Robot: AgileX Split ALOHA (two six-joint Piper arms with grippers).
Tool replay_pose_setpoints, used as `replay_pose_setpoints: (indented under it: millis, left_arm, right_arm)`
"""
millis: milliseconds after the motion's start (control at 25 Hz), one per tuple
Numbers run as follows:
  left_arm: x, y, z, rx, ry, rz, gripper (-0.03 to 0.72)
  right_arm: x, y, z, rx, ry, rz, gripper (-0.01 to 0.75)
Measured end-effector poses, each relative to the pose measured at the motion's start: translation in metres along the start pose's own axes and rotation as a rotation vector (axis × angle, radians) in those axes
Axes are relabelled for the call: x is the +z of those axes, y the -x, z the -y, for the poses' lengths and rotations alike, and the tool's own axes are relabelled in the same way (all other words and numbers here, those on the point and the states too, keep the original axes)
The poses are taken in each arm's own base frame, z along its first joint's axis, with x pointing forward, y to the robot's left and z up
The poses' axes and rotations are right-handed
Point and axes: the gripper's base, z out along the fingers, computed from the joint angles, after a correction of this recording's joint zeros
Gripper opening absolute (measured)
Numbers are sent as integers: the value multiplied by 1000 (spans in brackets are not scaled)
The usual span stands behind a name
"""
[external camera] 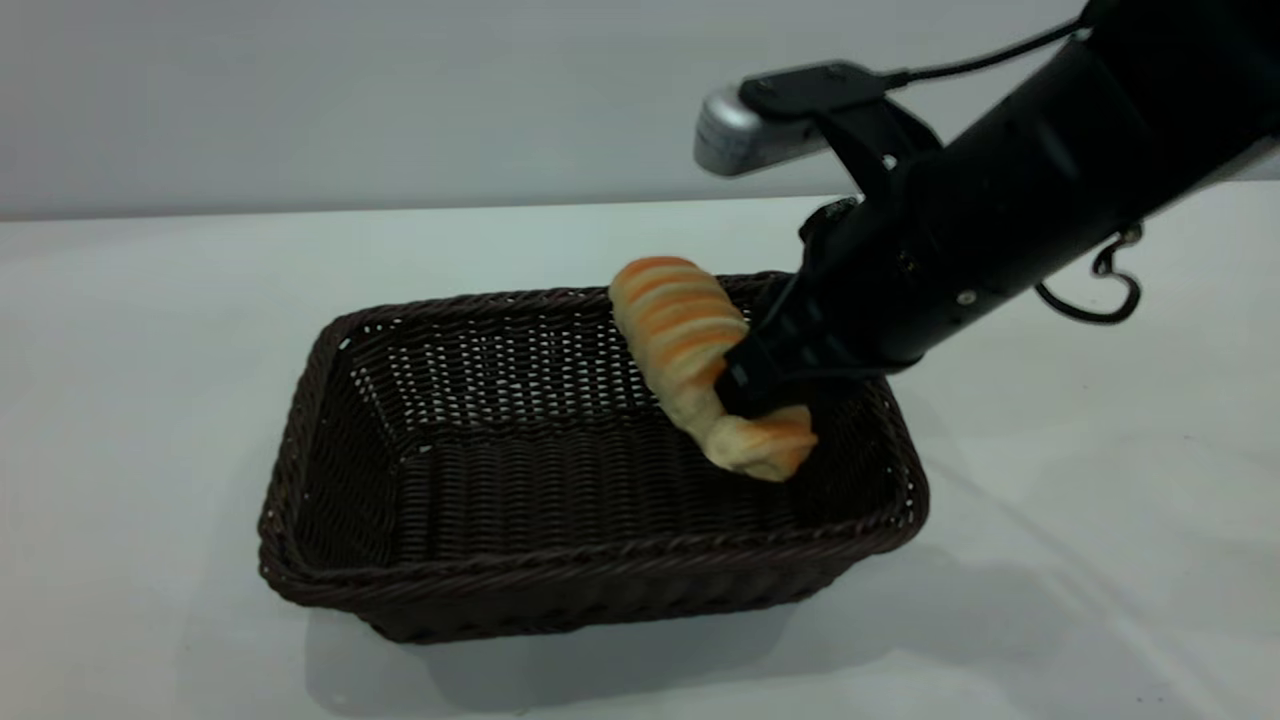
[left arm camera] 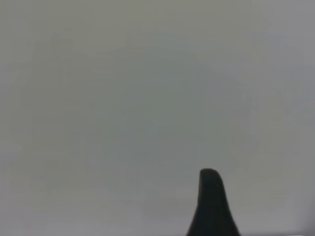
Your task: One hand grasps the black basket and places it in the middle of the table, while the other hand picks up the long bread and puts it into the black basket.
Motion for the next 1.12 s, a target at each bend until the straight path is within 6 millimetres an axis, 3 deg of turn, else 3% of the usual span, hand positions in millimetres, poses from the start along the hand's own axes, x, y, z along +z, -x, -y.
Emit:
replay_pose_setpoints:
  millis: [120,200,440,560,680,880,1000,1120]
  left_arm:
    - [0,0,0,2,0,0,584]
    - [0,0,0,3,0,0,584]
    - [0,0,0,7,0,0,584]
    - [0,0,0,34,0,0,584]
    - [0,0,0,68,1,-2,584]
    - [0,-7,-3,159,26,-79,584]
    - [-4,-11,-6,217,52,-168,584]
    - [-14,-7,-7,260,77,-249,584]
  right_arm:
    - [3,-1,0,-2,4,7,56]
    - [3,0,-1,-15,18,16,111]
    - [3,2,-2,-23,35,24,448]
    - [-6,10,-3,-50,12,53,501]
    - [-40,36,-8,-114,-31,152,488]
    - [-140,73,-33,-209,-79,381,428]
    - [-190,71,-53,-246,-43,407,402]
    - [-227,53,-66,-264,-27,312,380]
